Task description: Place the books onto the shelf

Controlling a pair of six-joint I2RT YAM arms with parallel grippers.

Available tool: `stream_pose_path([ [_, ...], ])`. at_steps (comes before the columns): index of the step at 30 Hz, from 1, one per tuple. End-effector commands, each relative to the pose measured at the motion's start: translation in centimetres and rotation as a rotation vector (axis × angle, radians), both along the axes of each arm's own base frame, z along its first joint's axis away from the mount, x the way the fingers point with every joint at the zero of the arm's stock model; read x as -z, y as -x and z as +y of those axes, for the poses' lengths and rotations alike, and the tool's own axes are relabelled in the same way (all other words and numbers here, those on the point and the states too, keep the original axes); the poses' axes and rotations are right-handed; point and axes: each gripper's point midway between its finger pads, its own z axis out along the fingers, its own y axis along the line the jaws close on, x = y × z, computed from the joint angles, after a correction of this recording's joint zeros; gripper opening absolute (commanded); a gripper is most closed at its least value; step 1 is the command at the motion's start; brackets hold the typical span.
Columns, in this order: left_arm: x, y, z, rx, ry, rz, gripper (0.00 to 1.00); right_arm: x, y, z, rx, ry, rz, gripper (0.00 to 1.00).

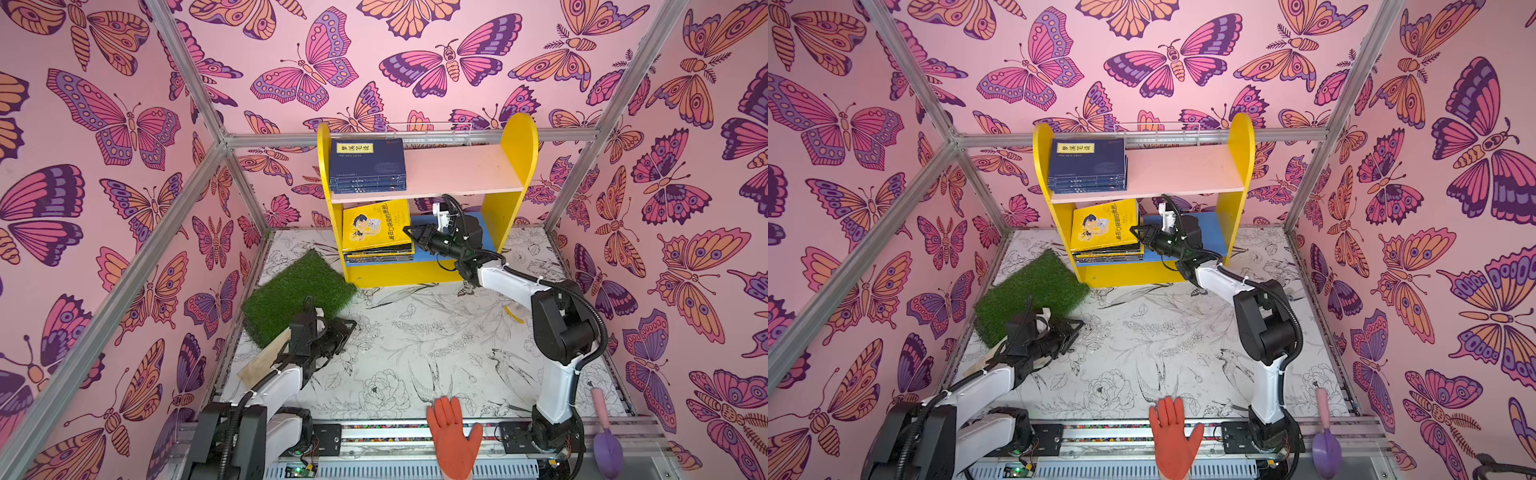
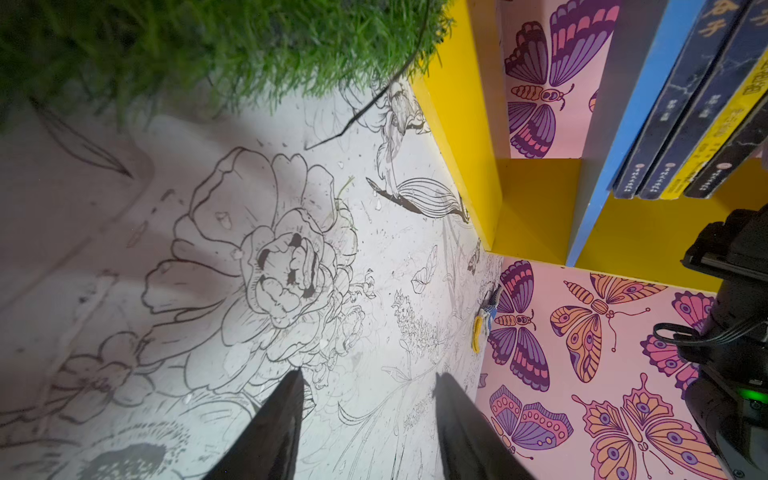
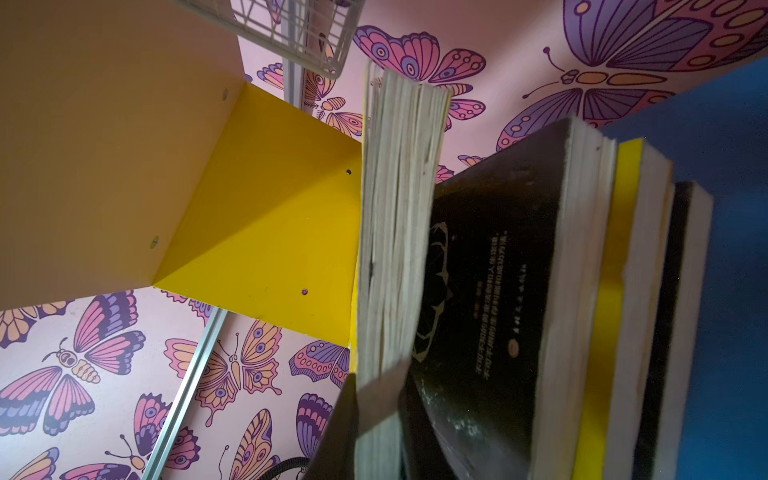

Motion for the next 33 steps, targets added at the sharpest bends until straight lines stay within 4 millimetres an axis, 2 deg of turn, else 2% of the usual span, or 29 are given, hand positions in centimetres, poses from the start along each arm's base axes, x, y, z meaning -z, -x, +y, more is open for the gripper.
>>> stream_pose_path([
  [1,0.2,0.5,0.0,0.007,0.011,0.004,0.53,-1.3,-0.6,0.8,0.007,0.018,-0.056,0.02],
  [3,0.2,0.5,-0.1,0.008,0.012,0.007,0.54,-0.7,-0.3,1.4,-0.013,0.054,-0.041,0.05],
  [7,0.2,0.5,0.0,0.001,0.015,0.01,0.54,0.7,0.2,2.4,-0.025,0.153,0.001,0.28],
  [12,0.4,0.6,0.0,0.0,0.018,0.016,0.53,1.5,0.0,2.2,0.019,0.293,0.015,0.47],
  [14,0.3,0.7,0.0,0.0,0.018,0.019,0.54,1.8,-0.2,1.8,0.042,0.35,0.018,0.51],
  [18,0.4,0.8,0.0,-0.002,0.02,0.025,0.54,2.1,-0.4,1.1,0.076,0.448,0.01,0.54],
  [27,0.5,0.8,0.1,-0.009,0.017,0.032,0.54,1.3,-1.1,-1.0,0.166,0.645,-0.058,0.56],
  [33,0.2,0.7,0.3,-0.011,-0.002,0.03,0.54,-0.1,-0.5,-2.5,0.214,0.681,-0.108,0.57],
])
